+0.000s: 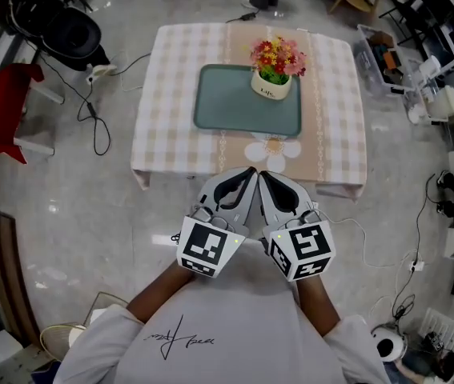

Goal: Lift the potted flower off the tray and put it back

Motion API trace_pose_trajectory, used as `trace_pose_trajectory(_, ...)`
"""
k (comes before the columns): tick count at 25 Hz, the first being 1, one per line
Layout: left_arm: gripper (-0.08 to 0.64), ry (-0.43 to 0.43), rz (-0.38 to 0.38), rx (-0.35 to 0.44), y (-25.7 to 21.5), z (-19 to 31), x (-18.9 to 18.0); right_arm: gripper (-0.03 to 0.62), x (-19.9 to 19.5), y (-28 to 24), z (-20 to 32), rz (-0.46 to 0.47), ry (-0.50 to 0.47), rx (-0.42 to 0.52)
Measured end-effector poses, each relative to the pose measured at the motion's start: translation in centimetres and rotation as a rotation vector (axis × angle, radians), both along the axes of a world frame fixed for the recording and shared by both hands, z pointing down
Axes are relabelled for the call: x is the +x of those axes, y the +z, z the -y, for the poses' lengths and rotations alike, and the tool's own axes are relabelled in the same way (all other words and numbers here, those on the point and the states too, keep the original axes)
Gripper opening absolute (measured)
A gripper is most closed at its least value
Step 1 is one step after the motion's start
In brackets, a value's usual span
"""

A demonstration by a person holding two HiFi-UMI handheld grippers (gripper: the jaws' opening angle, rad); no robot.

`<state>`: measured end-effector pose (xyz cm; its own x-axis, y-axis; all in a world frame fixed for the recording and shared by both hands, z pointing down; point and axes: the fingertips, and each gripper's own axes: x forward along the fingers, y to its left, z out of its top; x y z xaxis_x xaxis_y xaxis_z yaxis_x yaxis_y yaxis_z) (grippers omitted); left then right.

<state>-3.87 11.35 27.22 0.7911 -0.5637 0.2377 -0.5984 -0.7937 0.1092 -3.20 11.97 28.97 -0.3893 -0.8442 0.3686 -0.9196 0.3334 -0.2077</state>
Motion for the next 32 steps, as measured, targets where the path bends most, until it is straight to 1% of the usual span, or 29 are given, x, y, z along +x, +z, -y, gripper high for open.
trace_pose_trajectory(8, -0.003, 0.015, 0.019, 0.027, -0.1, 2.6, -0.8, 0.003, -0.9, -0.1, 2.6, -0.005, 0.001, 0.016)
trace_pose_trajectory(15, -0.003, 0.044, -0.021, 0.046, -0.5, 3.1, -0.6, 0.005, -0.5, 0.1, 3.1, -0.031, 0.021, 0.027)
trace_pose_trajectory(19, -0.003, 0.032, 0.008, 0.064, 0.1, 3.8, -0.7, 0.005, 0.0, 0.4, 3.4, -0.039, 0.048, 0.032)
trace_pose_trajectory(24, -0.003, -0.029, 0.0, 0.09, 0.4, 5.3, -1.1, 0.005, 0.5, 0.6, 4.3, -0.053, 0.077, 0.06)
trace_pose_trajectory(27, -0.003, -0.018, 0.004, 0.097, 0.6, 6.1, -0.6, 0.005, 1.1, 0.8, 5.2, -0.05, 0.087, 0.069)
trace_pose_trajectory(29, -0.003, -0.003, 0.003, 0.088, 0.8, 6.6, 0.0, 0.005, 1.6, 0.9, 5.9, -0.044, 0.084, 0.069)
trace_pose_trajectory(32, -0.003, -0.003, 0.009, 0.08, 1.3, 7.8, 0.7, 0.005, 2.6, 1.2, 7.3, -0.054, 0.088, 0.071)
